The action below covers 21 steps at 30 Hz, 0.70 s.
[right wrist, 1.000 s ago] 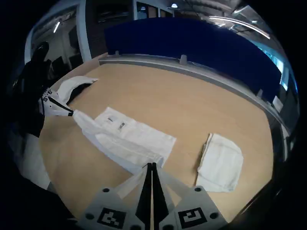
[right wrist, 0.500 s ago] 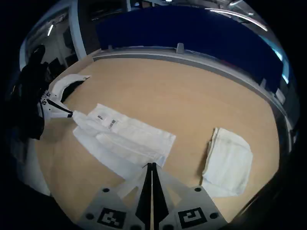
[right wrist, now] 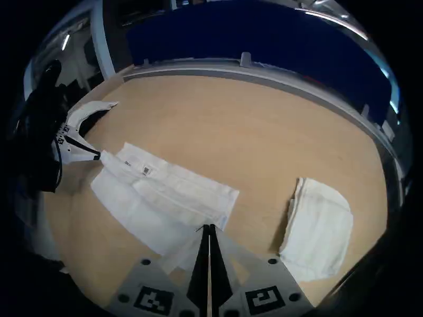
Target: Fold towel
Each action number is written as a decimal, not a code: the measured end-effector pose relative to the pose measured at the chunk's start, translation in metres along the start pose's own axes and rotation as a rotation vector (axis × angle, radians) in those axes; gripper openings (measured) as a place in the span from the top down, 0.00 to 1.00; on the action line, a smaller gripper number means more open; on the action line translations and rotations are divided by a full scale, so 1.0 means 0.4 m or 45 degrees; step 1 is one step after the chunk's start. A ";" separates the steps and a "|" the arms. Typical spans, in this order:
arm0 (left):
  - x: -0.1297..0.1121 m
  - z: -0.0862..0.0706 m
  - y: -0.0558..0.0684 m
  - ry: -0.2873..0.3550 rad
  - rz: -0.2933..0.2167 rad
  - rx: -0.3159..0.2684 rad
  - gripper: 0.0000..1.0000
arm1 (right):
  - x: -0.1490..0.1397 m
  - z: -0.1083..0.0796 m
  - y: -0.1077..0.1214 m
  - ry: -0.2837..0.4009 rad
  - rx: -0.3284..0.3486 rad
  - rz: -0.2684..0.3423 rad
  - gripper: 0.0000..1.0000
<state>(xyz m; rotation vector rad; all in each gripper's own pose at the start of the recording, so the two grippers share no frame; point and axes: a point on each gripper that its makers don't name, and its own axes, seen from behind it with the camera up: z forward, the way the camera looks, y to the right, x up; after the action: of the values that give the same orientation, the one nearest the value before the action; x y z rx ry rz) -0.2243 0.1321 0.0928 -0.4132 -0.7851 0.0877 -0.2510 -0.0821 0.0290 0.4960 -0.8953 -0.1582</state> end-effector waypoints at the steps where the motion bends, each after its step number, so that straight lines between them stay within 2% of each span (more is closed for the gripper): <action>1: 0.001 0.004 -0.002 0.000 0.000 0.001 0.99 | 0.001 0.004 0.002 -0.002 -0.003 0.001 0.98; 9: 0.010 0.029 -0.023 0.000 -0.004 0.023 0.97 | 0.011 0.033 0.010 -0.006 -0.023 0.001 0.88; 12: 0.015 0.035 -0.034 0.002 -0.010 0.037 0.91 | 0.021 0.041 0.013 0.001 -0.037 -0.005 0.77; 14: 0.019 0.036 -0.040 0.004 -0.014 0.042 0.77 | 0.028 0.044 0.017 0.006 -0.048 -0.009 0.64; 16: 0.025 0.035 -0.045 0.010 -0.016 0.043 0.54 | 0.035 0.045 0.019 0.013 -0.053 -0.015 0.49; 20: 0.036 0.029 -0.048 0.028 -0.022 0.036 0.09 | 0.048 0.043 0.019 0.029 -0.057 -0.016 0.12; 21: 0.039 0.027 -0.050 0.036 -0.025 0.037 0.07 | 0.051 0.043 0.020 0.034 -0.061 -0.016 0.09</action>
<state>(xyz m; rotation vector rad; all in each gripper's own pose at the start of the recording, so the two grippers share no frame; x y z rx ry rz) -0.2223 0.1209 0.1180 -0.3784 -0.7591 0.0750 -0.2523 -0.0877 0.0561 0.4582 -0.8609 -0.1834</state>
